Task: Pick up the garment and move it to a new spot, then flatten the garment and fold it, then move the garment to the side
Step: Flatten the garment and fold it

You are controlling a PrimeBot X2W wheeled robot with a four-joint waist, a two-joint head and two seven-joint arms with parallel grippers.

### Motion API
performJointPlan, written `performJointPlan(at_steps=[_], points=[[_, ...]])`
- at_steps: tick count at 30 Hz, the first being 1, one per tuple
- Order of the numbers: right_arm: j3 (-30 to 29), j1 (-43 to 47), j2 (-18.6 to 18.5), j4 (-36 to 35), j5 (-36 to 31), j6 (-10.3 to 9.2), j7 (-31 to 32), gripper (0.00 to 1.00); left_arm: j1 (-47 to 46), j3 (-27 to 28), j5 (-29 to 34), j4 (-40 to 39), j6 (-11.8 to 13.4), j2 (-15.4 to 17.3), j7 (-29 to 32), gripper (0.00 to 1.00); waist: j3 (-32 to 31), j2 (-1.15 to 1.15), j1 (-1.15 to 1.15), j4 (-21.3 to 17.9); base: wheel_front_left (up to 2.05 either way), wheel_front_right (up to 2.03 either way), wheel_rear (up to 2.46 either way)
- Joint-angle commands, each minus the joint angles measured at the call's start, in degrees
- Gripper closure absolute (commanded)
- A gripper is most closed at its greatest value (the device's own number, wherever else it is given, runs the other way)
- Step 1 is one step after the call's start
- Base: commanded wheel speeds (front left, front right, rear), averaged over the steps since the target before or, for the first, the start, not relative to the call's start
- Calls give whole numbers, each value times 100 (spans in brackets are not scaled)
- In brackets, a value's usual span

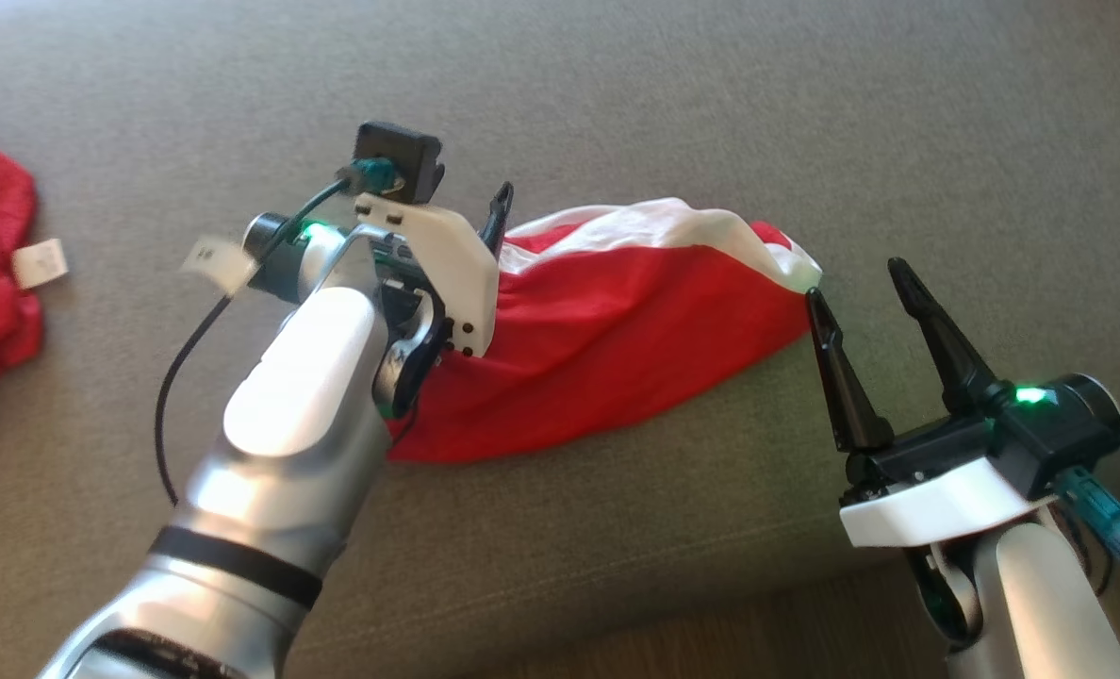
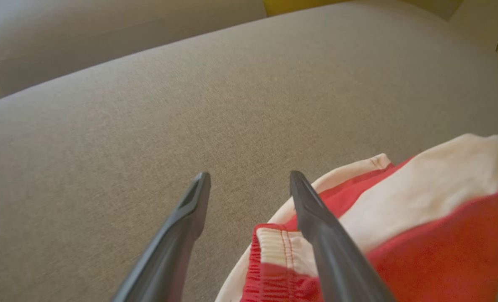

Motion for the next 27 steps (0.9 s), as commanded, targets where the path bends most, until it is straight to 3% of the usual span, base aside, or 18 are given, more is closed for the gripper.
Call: performJointPlan(at_steps=[1, 5, 10, 25, 26, 27], points=[[123, -133, -10, -221, 36, -1, -36, 0, -307, 88, -18, -81, 28, 71, 121, 0, 140, 0, -1, -125, 0, 0, 0], [117, -146, -10, -224, 92, -1, -36, 0, -417, -86, -37, 104, 56, 71, 444, 0, 191, 0, -1, -163, 0, 0, 0], [56, -138, -10, -239, 130, -1, -36, 0, -322, -278, 41, -203, 145, 99, 707, 0, 228, 0, -1, -108, 0, 0, 0], [-4, -184, -10, -312, 77, -1, -36, 0, 351, -528, 126, -1655, 440, 831, 2169, 0, 185, 0, -1, -56, 0, 0, 0], [-8, -173, -10, -308, 84, -1, -36, 0, 394, -539, 108, -1742, 445, 851, 2233, 2, 185, 0, -1, -58, 0, 0, 0], [-10, -166, -10, -301, 92, -1, -36, 0, 432, -551, 93, -1814, 449, 867, 2292, 18, 186, 0, -1, -60, 0, 0, 0]])
